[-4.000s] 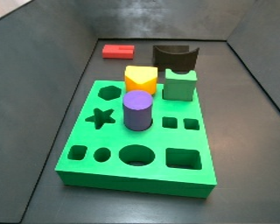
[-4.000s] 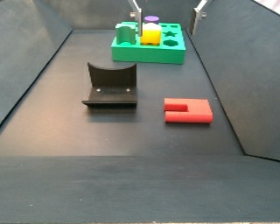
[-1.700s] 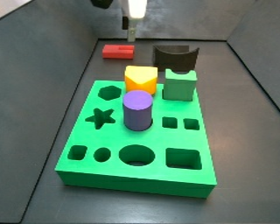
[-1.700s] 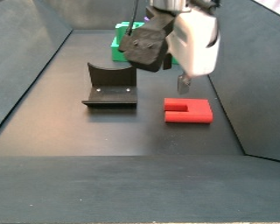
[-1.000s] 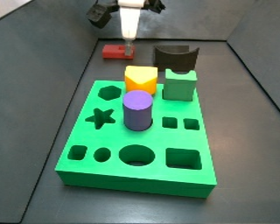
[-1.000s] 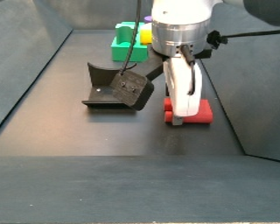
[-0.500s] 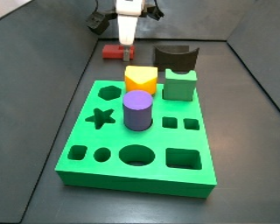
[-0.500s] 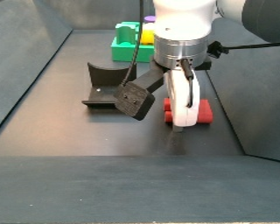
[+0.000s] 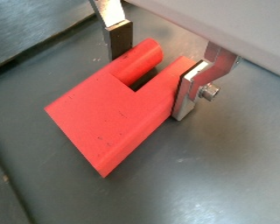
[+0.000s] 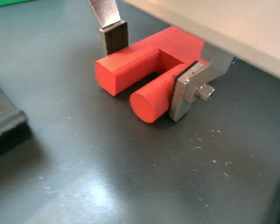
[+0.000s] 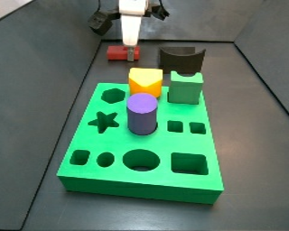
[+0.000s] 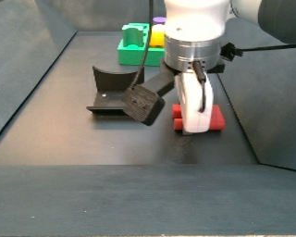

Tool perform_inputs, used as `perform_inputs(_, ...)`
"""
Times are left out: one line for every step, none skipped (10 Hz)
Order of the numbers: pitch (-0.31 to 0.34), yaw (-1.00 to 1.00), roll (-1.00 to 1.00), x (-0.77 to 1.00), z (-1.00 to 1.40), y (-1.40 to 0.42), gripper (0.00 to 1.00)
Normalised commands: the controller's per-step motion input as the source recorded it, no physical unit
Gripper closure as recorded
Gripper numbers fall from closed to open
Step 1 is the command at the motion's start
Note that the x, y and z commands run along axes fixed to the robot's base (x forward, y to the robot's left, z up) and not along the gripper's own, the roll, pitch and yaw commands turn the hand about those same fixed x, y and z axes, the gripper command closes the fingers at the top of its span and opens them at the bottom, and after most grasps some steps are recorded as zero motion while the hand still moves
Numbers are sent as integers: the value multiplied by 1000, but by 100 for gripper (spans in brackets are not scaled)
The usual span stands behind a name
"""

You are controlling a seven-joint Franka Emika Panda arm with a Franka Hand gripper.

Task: Pick up the square-circle object. Move up. Place the square-circle object on the fixture. Regrasp the square-circle object. Rotate the square-circle object. Move to above the board. Insert the square-circle object.
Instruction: Pick up the square-circle object.

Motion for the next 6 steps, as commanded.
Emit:
perform_inputs(0,0,0,0,0,0,100)
perform_inputs(0,0,0,0,0,0,100)
perform_inputs(0,0,0,0,0,0,100)
perform_inputs(0,0,0,0,0,0,100)
perform_inputs(0,0,0,0,0,0,100)
perform_inputs(0,0,0,0,0,0,100)
